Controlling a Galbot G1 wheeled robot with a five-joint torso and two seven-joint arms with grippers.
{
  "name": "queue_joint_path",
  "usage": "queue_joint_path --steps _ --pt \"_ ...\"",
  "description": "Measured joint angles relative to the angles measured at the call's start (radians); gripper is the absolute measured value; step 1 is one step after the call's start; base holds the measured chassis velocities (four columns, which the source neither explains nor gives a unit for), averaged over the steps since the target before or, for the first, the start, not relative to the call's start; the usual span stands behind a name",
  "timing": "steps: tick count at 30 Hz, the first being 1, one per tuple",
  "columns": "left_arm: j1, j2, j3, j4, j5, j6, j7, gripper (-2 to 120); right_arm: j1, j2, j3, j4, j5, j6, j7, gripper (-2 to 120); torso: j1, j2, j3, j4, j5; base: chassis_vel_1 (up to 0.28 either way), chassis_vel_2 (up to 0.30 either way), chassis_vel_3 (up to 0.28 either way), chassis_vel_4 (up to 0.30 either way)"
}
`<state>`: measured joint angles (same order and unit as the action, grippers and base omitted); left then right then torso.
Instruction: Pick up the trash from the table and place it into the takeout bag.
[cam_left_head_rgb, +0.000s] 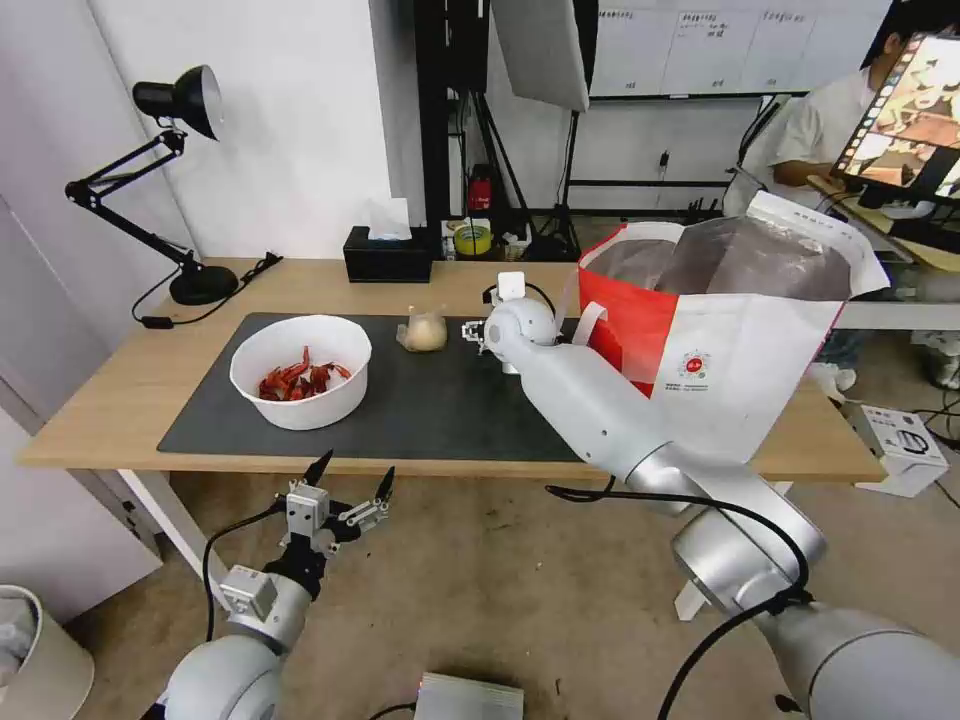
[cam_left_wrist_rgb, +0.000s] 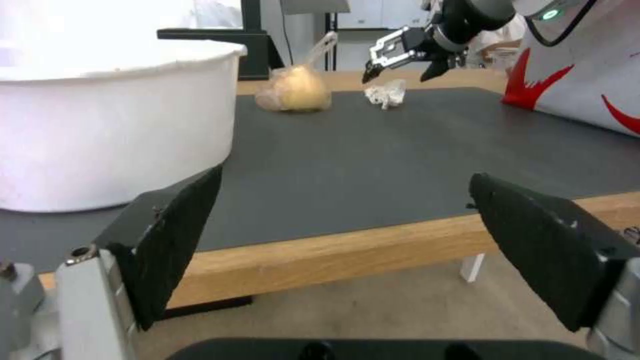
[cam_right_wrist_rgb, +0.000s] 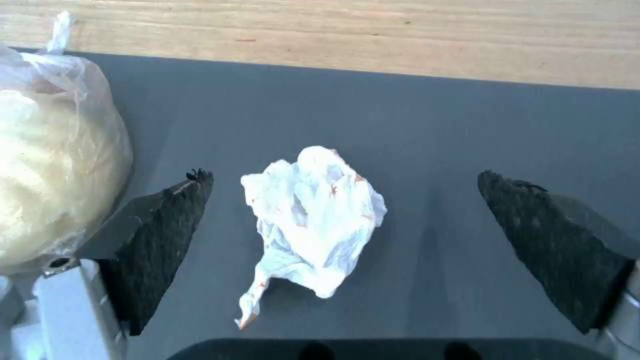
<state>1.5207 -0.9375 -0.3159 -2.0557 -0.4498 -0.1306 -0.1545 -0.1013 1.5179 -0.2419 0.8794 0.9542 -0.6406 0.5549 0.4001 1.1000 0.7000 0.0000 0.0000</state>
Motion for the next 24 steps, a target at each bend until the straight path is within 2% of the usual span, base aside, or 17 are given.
queue_joint_path --steps 24 --pt "0.008 -0.005 0.001 -0.004 0.004 -0.001 0.0 100 -0.018 -0.002 0.019 -0.015 -0.017 0.004 -0.028 100 0.0 0.0 0.0 0.0 0.0 0.0 0.0 0.0 0.0"
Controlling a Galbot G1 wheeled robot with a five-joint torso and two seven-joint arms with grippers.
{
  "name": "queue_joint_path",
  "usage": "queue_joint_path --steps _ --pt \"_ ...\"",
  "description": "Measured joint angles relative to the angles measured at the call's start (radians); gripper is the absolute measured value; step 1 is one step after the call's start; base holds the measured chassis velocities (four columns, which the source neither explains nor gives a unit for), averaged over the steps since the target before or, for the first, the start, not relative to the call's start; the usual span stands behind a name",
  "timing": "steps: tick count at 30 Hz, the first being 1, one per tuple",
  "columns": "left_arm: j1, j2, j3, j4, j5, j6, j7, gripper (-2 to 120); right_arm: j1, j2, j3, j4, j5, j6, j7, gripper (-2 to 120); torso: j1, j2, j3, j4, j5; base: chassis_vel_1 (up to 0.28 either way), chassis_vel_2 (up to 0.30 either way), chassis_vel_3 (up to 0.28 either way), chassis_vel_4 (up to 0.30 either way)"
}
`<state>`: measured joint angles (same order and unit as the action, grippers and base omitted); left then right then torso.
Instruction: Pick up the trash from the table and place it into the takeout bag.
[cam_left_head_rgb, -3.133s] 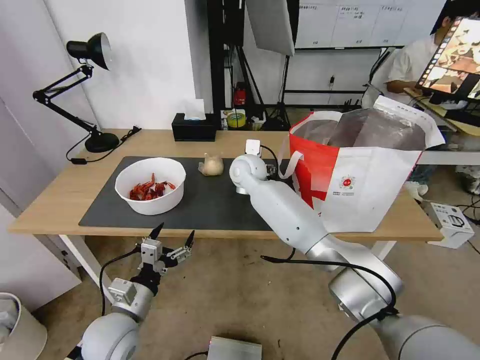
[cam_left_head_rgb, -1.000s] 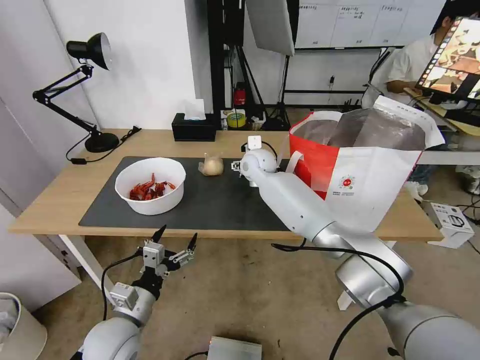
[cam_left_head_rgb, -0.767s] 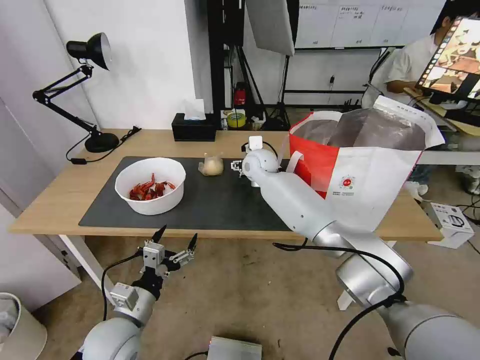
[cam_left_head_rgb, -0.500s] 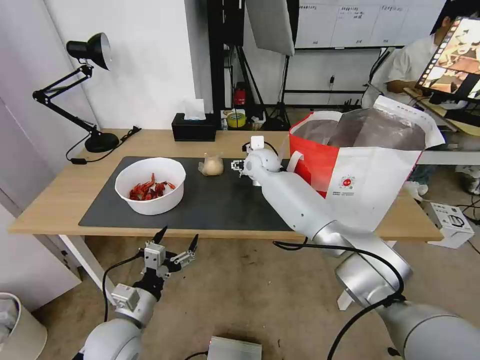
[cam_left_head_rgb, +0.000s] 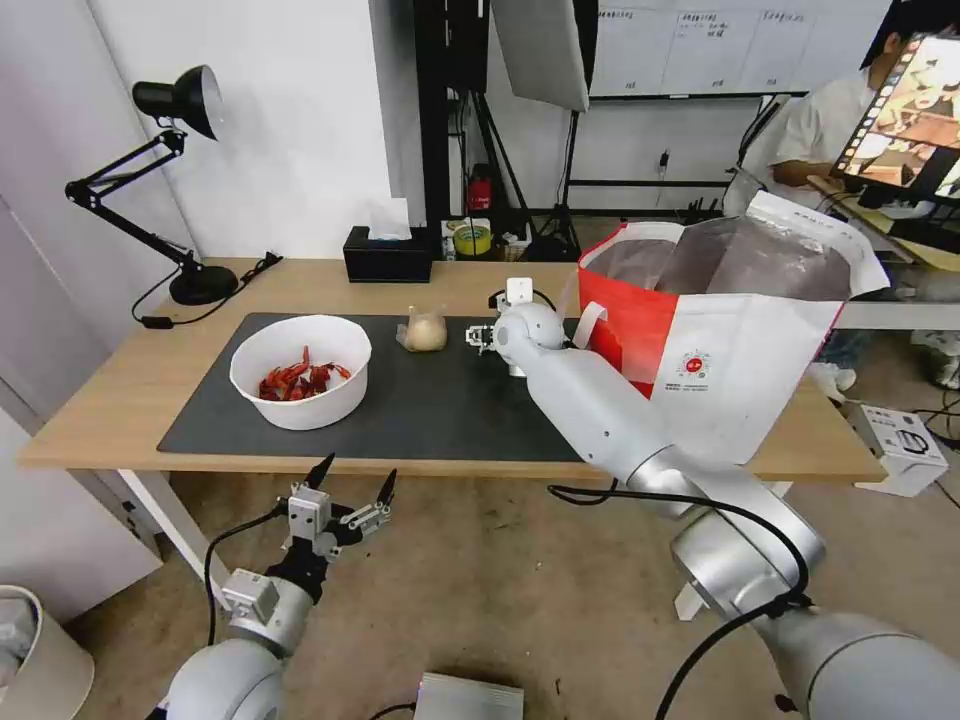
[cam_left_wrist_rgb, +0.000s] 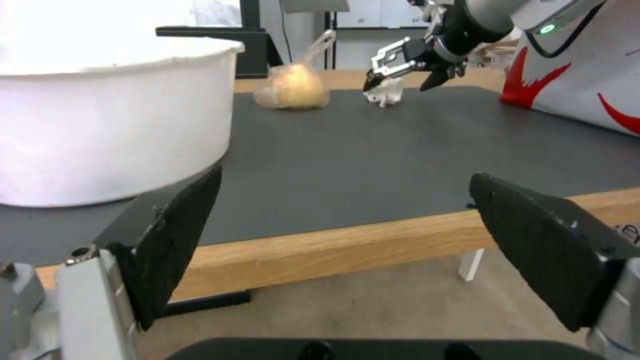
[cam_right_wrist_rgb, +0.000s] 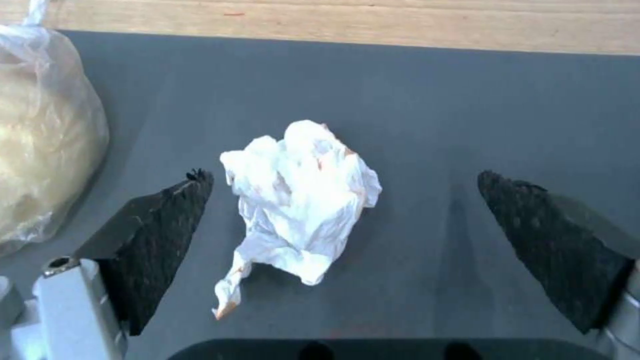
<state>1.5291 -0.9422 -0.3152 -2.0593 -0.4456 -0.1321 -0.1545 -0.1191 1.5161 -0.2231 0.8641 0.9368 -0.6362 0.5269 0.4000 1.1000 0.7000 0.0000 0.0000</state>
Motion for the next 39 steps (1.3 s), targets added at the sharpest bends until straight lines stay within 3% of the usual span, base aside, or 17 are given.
queue_joint_path --steps 14,39 --pt "-0.002 0.0 0.002 0.0 0.001 -0.003 0.0 100 0.003 0.003 -0.018 -0.005 -0.029 -0.001 -0.013 99 0.0 0.0 0.0 0.0 0.0 0.0 0.0 0.0 0.0" --pt "-0.024 0.004 0.033 0.008 0.001 -0.005 0.0 100 0.003 0.002 -0.022 -0.003 -0.028 0.015 -0.012 8 0.0 0.0 0.0 0.0 0.0 0.0 0.0 0.0 0.0"
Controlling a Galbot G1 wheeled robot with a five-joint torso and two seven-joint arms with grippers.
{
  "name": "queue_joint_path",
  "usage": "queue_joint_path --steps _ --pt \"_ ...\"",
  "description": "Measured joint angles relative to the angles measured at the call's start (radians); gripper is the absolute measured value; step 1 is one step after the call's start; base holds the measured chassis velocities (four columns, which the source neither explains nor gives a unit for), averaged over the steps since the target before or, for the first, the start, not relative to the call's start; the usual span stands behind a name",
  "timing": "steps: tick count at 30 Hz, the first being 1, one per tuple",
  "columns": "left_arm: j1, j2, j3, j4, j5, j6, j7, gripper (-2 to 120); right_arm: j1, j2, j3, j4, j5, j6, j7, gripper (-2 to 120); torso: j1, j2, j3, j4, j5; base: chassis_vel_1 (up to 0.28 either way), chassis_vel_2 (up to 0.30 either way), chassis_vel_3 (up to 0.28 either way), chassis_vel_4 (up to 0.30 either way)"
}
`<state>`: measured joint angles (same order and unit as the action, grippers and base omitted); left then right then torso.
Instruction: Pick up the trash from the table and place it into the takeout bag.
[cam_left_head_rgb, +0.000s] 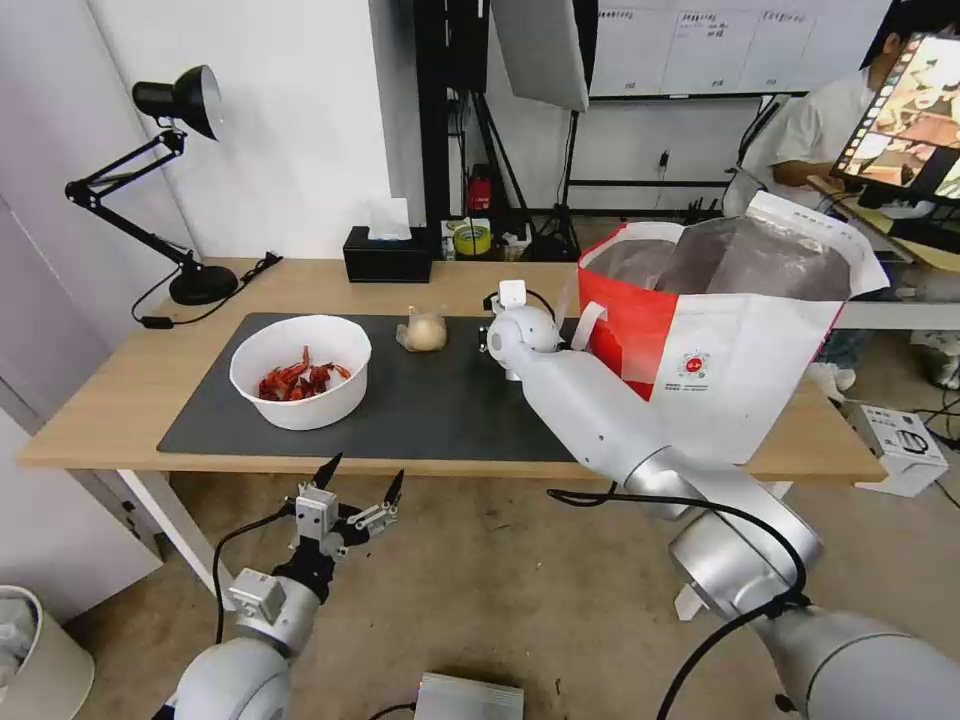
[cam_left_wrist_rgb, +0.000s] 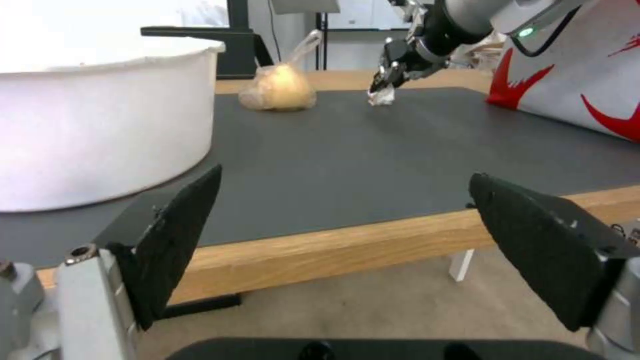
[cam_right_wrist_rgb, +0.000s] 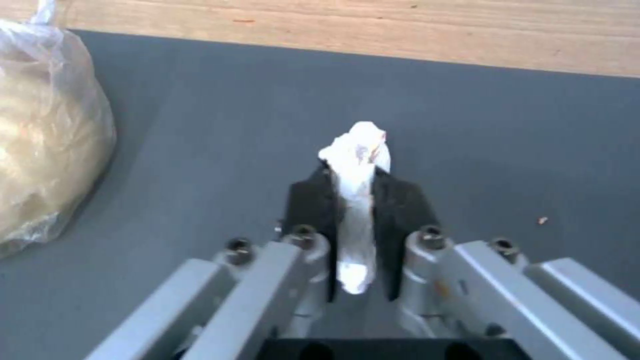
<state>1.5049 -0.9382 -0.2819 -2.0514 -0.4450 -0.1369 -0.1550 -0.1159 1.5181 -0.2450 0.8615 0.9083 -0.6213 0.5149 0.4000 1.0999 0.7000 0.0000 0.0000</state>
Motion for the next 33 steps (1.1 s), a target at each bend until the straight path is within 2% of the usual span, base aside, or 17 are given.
queue_joint_path --steps 2,9,14,17,22,27,33 --pt "-0.005 0.0 0.006 0.002 0.0 0.0 0.0 100 0.0 -0.001 0.0 -0.001 0.0 0.007 0.0 0 0.0 0.0 0.0 0.0 0.0 0.0 0.0 0.0 0.0" --pt "-0.01 0.003 0.01 0.002 -0.003 0.001 -0.003 100 0.001 -0.002 0.009 0.005 0.004 0.013 0.0 0 0.0 0.0 0.0 0.0 0.0 0.0 0.0 0.0 0.0" --pt "-0.01 0.004 0.008 0.002 -0.005 0.001 -0.003 100 -0.004 -0.011 0.02 0.06 0.015 0.014 0.012 0 0.0 0.0 0.0 0.0 0.0 0.0 0.0 0.0 0.0" --pt "-0.008 0.004 0.006 -0.002 -0.005 0.001 -0.003 100 -0.004 -0.035 0.021 0.144 0.035 0.011 0.036 0 0.0 0.0 0.0 0.0002 0.0 0.0 0.0 0.0 0.0" --pt "-0.005 0.004 0.006 -0.004 -0.005 0.001 -0.004 100 0.001 -0.061 0.013 0.209 0.047 -0.002 0.063 0 0.0 0.0 0.0 0.0 0.0 0.0 0.0 0.0 0.0" --pt "0.0 0.003 0.004 -0.008 -0.005 0.001 -0.004 100 0.003 -0.092 0.007 0.319 0.057 -0.021 0.141 0 0.0 0.0 0.0 -0.0002 0.0001 0.0 0.0 0.0 0.0" --pt "0.015 -0.004 -0.006 -0.009 -0.005 -0.001 -0.004 100 0.036 -0.137 -0.05 0.504 0.041 -0.032 0.252 0 0.0 0.0 0.0 0.0 0.0 0.0 0.0 0.0 0.0"
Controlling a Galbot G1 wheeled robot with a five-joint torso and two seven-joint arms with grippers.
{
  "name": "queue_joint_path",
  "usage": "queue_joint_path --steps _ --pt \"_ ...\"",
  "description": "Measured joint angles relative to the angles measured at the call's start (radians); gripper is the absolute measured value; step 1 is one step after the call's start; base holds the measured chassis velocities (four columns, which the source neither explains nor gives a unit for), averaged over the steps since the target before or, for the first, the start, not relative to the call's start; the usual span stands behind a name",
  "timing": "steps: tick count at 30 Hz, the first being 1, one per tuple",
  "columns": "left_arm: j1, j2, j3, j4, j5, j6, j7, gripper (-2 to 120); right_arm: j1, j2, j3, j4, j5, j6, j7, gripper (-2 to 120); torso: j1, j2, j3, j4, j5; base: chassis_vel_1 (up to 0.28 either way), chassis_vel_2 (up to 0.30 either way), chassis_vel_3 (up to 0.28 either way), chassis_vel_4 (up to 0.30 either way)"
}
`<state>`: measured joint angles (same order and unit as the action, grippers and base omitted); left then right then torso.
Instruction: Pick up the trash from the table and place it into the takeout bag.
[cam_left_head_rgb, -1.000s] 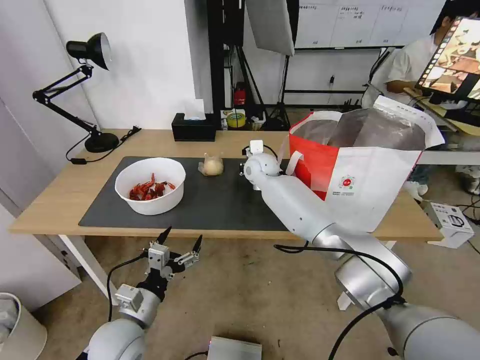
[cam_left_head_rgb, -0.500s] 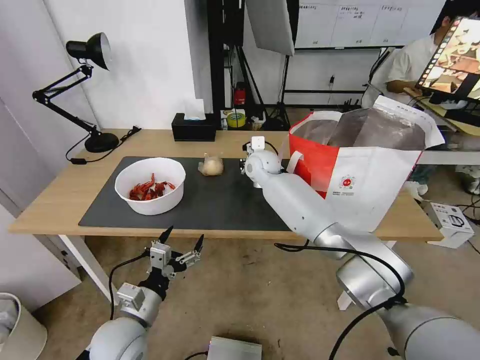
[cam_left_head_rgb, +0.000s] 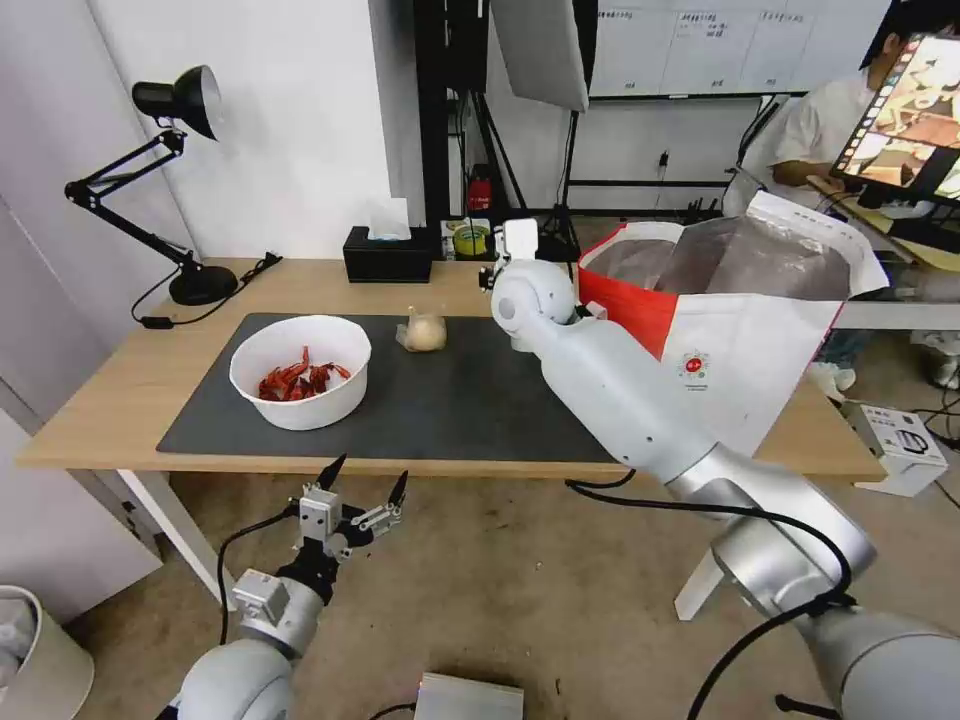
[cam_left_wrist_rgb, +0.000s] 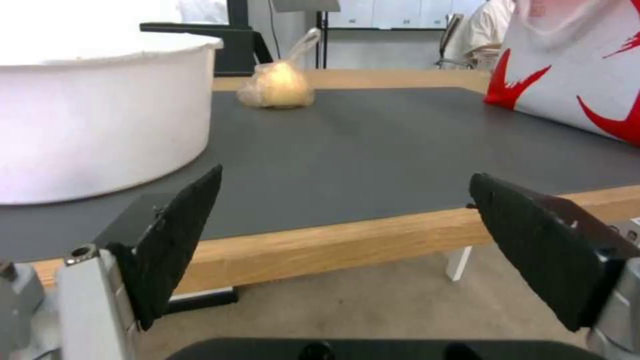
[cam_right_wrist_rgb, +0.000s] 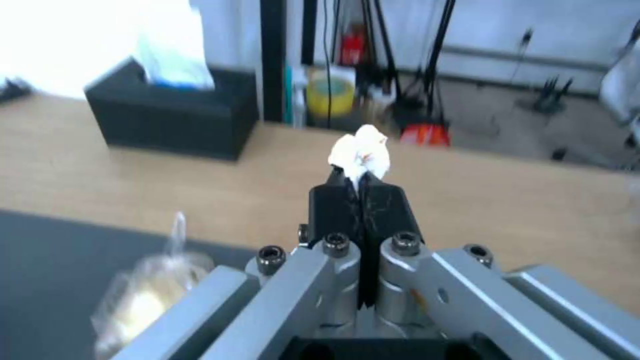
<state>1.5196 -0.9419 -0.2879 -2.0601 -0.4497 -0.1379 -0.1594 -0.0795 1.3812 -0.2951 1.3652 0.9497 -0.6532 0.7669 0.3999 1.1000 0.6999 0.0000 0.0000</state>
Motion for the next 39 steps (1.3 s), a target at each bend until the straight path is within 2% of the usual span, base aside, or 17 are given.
queue_joint_path --steps 6,10,13,16,19,20,23,25,27,28,29,31,32,35,39 --pt "0.01 -0.001 -0.021 0.006 -0.001 -0.01 0.0 100 0.018 0.004 -0.001 0.055 0.0 -0.016 0.073 0 0.0 0.0 0.0 0.0 0.0 0.0 0.0 0.0 0.0" --pt "0.04 -0.021 -0.061 0.002 0.002 -0.015 0.001 100 0.024 0.02 0.008 0.11 0.018 -0.047 0.151 0 0.0 0.0 0.0 -0.0002 -0.0001 0.0 0.0 0.0 0.0" --pt "0.075 -0.046 -0.1 -0.012 0.009 -0.02 0.002 100 0.022 0.028 0.018 0.144 0.025 -0.062 0.182 0 0.0 0.0 0.0 0.0007 -0.0001 0.0 0.0 0.0 0.0" --pt "0.083 -0.056 -0.112 -0.018 0.012 -0.021 0.003 100 0.003 -0.013 0.03 0.211 0.042 -0.068 0.198 0 0.0 0.0 0.0 0.0006 -0.0001 0.0 0.0 0.0 0.0" --pt "0.082 -0.057 -0.11 -0.018 0.014 -0.021 0.005 100 -0.025 -0.105 0.049 0.3 0.071 -0.069 0.202 0 0.0 0.0 0.0 -0.0003 0.0001 0.0 0.0 0.0 0.0" --pt "0.082 -0.057 -0.11 -0.018 0.014 -0.021 0.005 100 -0.025 -0.105 0.049 0.3 0.071 -0.069 0.202 0 0.0 0.0 0.0 -0.0003 0.0001 0.0 0.0 0.0 0.0" --pt "0.089 -0.058 -0.107 -0.023 0.021 -0.021 0.005 100 -0.049 -0.215 0.061 0.402 0.102 -0.069 0.207 0 0.0 0.0 0.0 -0.0001 0.0004 0.0 0.0 0.0 0.0" --pt "0.089 -0.058 -0.107 -0.023 0.021 -0.021 0.005 100 -0.049 -0.215 0.061 0.402 0.102 -0.069 0.207 0 0.0 0.0 0.0 -0.0001 0.0004 0.0 0.0 0.0 0.0" --pt "0.095 -0.06 -0.102 -0.033 0.03 -0.021 0.005 100 -0.075 -0.329 0.085 0.499 0.176 -0.069 0.227 0 0.0 0.0 0.0 0.0001 0.0002 0.0 0.0 0.0 0.0" --pt "0.095 -0.06 -0.102 -0.033 0.03 -0.021 0.005 100 -0.075 -0.329 0.085 0.499 0.176 -0.069 0.227 0 0.0 0.0 0.0 0.0001 0.0002 0.0 0.0 0.0 0.0" --pt "0.108 -0.065 -0.096 -0.051 0.046 -0.019 0.005 100 -0.117 -0.439 0.13 0.568 0.222 -0.069 0.236 0 0.0 0.0 0.0 -0.0001 0.0005 0.0 0.0 0.0 0.0" --pt "0.127 -0.067 -0.098 -0.077 0.063 -0.017 0.005 100 -0.173 -0.535 0.203 0.633 0.279 -0.069 0.238 0 0.0 0.0 0.0 -0.0001 0.0002 0.0 0.0 0.0 0.0" --pt "0.127 -0.067 -0.098 -0.077 0.063 -0.017 0.005 100 -0.173 -0.535 0.203 0.633 0.279 -0.069 0.238 0 0.0 0.0 0.0 -0.0001 0.0002 0.0 0.0 0.0 0.0" --pt "0.13 -0.066 -0.093 -0.09 0.074 -0.016 0.005 100 -0.259 -0.616 0.297 0.678 0.325 -0.069 0.226 0 0.0 0.0 0.0 -0.0004 0.0003 0.0 0.0 0.0 0.0" --pt "0.107 -0.059 -0.066 -0.081 0.074 -0.012 0.004 100 -0.337 -0.654 0.372 0.693 0.334 -0.068 0.207 0 0.0 0.0 0.0 0.0001 0.0001 0.0 0.0 0.0 0.0"
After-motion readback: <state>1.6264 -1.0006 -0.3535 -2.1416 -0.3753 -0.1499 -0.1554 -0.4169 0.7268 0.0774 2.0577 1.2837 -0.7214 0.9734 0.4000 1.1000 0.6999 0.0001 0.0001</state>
